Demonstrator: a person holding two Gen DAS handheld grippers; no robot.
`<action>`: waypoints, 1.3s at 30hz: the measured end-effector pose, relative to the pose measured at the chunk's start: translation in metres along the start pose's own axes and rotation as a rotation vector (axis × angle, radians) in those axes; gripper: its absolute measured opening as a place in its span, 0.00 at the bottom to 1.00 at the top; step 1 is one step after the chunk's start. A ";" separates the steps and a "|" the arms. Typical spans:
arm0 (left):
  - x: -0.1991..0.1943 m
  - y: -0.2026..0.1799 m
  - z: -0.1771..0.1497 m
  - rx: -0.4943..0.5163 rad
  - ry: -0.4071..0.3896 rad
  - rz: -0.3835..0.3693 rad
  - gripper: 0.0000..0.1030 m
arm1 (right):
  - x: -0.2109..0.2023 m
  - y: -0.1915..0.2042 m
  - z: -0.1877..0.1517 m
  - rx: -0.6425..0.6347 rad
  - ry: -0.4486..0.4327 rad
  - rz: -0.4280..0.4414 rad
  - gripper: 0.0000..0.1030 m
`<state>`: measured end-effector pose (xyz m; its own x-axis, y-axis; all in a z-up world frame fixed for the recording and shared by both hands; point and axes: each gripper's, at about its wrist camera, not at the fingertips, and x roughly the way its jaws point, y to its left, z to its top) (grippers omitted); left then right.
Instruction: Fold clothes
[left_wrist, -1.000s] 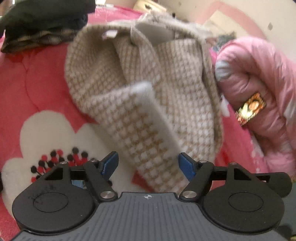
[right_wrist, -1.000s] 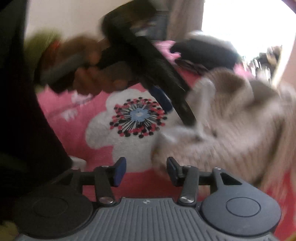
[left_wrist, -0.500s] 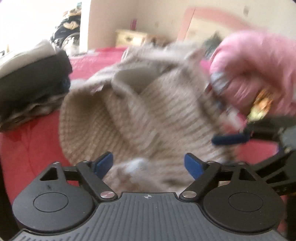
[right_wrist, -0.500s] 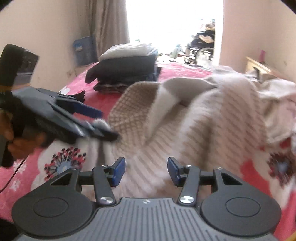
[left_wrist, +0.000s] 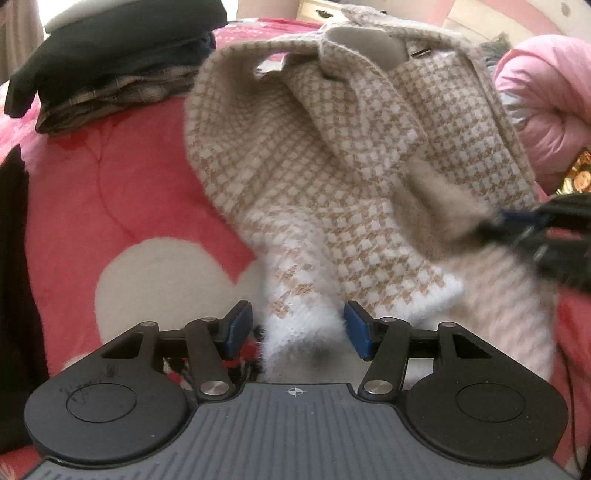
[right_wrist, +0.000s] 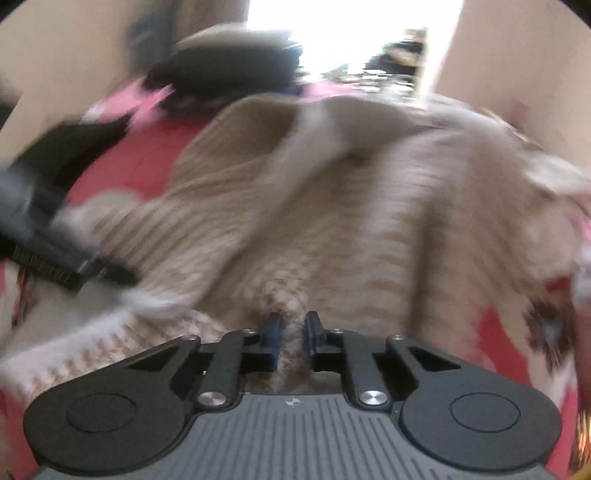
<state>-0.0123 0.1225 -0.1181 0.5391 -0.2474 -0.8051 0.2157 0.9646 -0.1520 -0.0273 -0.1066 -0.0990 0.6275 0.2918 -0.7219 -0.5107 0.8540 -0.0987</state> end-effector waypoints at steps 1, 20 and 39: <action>-0.003 -0.002 -0.001 0.022 -0.013 0.004 0.56 | -0.008 -0.012 -0.004 0.070 -0.009 -0.019 0.13; -0.008 0.001 0.005 -0.173 -0.013 0.027 0.06 | -0.083 -0.060 -0.080 0.493 0.061 -0.010 0.10; -0.050 0.101 0.019 -0.433 -0.104 0.013 0.38 | -0.094 -0.026 -0.068 0.567 0.101 0.397 0.18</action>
<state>-0.0026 0.2304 -0.0823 0.6230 -0.2215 -0.7502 -0.1404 0.9118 -0.3858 -0.1129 -0.1857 -0.0755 0.3850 0.6104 -0.6923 -0.2877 0.7921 0.5384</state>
